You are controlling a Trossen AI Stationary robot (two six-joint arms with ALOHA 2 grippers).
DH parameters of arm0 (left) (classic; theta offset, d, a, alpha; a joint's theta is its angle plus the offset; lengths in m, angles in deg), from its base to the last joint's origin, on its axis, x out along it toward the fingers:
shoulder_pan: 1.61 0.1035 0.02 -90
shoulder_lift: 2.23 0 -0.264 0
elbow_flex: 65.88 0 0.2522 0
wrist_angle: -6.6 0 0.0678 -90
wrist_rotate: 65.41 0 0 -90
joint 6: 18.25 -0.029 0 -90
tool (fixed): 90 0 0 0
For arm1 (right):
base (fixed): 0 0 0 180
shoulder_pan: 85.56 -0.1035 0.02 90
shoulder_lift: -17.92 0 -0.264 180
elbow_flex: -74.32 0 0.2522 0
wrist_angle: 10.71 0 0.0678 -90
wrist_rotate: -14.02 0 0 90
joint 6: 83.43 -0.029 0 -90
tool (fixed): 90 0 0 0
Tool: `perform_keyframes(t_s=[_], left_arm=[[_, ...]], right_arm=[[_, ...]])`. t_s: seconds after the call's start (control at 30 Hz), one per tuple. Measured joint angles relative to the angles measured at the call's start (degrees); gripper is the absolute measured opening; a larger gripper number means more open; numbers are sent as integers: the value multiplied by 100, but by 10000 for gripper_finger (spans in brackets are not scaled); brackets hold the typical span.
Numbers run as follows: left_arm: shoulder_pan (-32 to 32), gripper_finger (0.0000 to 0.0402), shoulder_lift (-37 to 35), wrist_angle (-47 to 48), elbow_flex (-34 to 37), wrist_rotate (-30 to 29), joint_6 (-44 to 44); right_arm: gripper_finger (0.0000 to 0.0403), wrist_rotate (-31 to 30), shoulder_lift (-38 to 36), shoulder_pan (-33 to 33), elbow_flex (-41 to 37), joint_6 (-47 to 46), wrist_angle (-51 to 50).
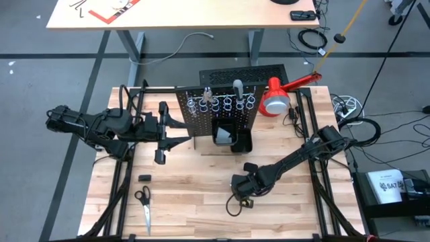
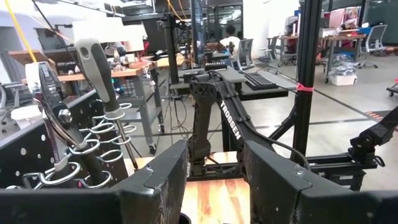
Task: Hang tools onto peg board
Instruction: Hang the wrench on the pegboard
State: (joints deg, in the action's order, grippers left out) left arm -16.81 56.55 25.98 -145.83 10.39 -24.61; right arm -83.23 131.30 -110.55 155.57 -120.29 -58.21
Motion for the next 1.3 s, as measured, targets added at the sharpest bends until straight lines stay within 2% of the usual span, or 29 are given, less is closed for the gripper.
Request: perform_keyframes(t_s=[0.3,0.6,1.0,1.13,1.3], left_arm=[[0,169,0,10,0,2,-1],[0,169,0,-1,0,2,-3],[0,169,0,1,0,2,-3],[0,169,0,4,0,2,-2],[0,169,0,55,0,2,1]], right_arm=[[0,-5,-71,-11,-1,-2,33],[1,-475,-181,-52,495,318,-379],[1,-745,-202,-93,972,584,-476],[1,-525,-209,-89,988,580,-512],[1,-561,-174,-91,988,551,-498]])
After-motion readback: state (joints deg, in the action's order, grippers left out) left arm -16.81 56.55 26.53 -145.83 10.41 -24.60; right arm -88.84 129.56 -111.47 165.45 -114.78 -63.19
